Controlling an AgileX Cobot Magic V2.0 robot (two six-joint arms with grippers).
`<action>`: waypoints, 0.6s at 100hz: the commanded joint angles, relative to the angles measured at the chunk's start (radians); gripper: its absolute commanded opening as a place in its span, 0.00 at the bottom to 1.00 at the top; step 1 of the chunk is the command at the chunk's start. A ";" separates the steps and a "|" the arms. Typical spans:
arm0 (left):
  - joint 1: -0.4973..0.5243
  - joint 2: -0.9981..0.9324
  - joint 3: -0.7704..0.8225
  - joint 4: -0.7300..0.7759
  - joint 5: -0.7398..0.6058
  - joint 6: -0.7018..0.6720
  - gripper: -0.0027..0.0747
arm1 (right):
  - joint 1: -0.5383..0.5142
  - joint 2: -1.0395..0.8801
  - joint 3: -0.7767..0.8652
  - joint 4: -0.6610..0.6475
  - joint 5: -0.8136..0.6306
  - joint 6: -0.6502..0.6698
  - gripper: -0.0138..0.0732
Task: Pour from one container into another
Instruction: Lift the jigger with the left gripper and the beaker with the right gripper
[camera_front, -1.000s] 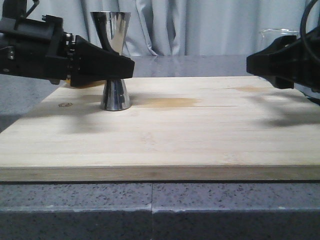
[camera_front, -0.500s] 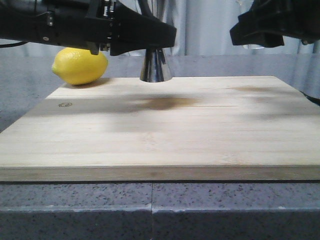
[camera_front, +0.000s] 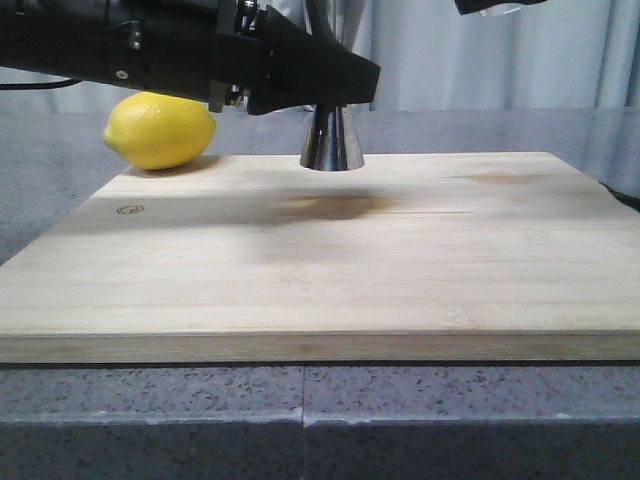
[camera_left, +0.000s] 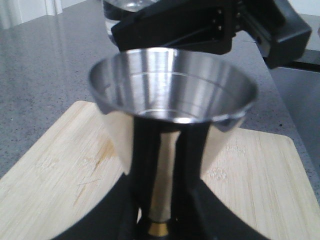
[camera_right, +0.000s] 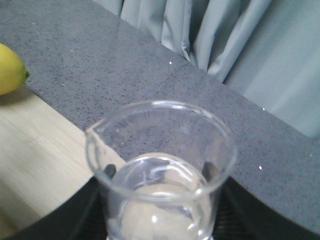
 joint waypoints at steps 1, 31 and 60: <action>-0.019 -0.040 -0.046 -0.084 0.054 -0.020 0.11 | 0.022 -0.033 -0.047 -0.060 -0.072 -0.005 0.52; -0.033 -0.040 -0.054 -0.050 0.042 -0.051 0.11 | 0.054 -0.033 -0.056 -0.144 -0.101 -0.005 0.52; -0.033 -0.040 -0.054 -0.050 0.036 -0.056 0.11 | 0.090 -0.033 -0.056 -0.277 -0.147 -0.005 0.52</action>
